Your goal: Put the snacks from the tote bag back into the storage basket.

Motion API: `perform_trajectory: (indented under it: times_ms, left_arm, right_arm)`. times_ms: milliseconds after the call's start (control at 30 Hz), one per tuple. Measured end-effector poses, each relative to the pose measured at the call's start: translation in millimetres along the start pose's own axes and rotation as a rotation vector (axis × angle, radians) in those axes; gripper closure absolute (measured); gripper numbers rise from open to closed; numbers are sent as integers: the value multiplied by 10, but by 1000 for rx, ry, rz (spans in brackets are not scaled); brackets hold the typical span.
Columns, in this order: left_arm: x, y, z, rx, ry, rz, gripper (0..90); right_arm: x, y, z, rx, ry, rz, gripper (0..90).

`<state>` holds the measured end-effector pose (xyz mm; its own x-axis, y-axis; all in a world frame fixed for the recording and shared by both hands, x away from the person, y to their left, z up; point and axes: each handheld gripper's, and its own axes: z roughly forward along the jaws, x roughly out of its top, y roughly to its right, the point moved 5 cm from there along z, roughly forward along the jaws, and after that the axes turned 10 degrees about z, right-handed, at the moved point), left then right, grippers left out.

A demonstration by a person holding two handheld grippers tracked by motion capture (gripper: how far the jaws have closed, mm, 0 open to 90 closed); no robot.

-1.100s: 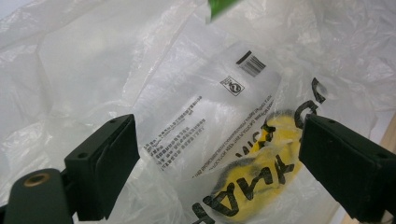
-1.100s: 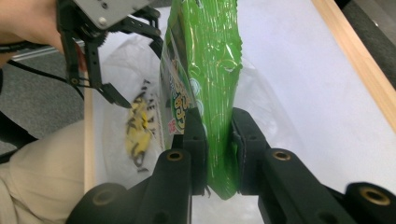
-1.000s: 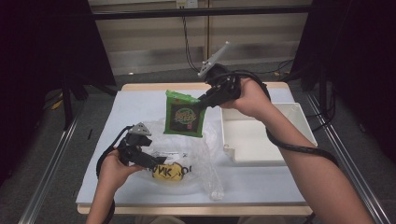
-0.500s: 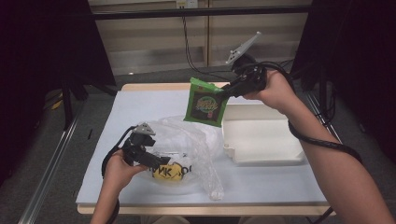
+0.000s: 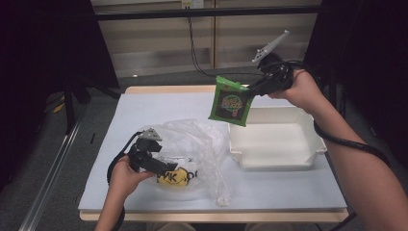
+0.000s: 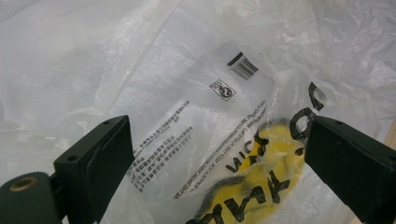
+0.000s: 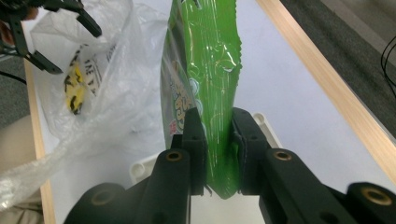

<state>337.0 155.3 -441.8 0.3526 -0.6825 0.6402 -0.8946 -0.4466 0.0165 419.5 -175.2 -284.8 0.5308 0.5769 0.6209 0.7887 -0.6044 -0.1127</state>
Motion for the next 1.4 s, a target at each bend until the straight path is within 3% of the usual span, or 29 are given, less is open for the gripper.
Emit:
perform_trajectory:
  times_ms: [300,700,900,1400]
  left_arm:
    - [-7,-8,26,-3,17,-11,74]
    - [-12,-5,79,-17,-8,-7,74]
    - [-9,20,87,-18,-9,-11,74]
    - [-71,-9,86,-17,-28,-22,79]
  right_arm:
    - [-206,249,-34,-31,-27,39,777]
    - [-478,551,-41,-48,-66,60,772]
    - [-554,687,64,-39,-80,72,770]
    - [-618,969,420,-23,-117,46,768]
